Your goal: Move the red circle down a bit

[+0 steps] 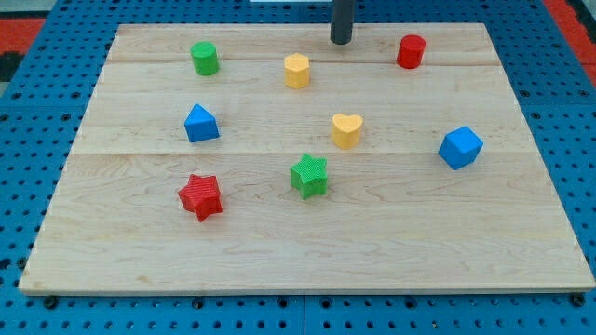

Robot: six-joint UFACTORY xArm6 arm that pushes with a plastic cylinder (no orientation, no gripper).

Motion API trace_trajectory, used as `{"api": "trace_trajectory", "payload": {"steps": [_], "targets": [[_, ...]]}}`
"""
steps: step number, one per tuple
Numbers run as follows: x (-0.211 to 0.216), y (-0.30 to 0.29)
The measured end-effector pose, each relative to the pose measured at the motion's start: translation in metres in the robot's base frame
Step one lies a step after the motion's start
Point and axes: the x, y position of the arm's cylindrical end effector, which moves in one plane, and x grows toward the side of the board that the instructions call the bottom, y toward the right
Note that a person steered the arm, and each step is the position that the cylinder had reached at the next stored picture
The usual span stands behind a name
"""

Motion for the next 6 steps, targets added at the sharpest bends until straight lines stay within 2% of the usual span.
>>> {"api": "trace_trajectory", "payload": {"steps": [2,5,6], "targets": [[-0.006,0.005],[-0.009,0.179],[-0.008,0.162]]}}
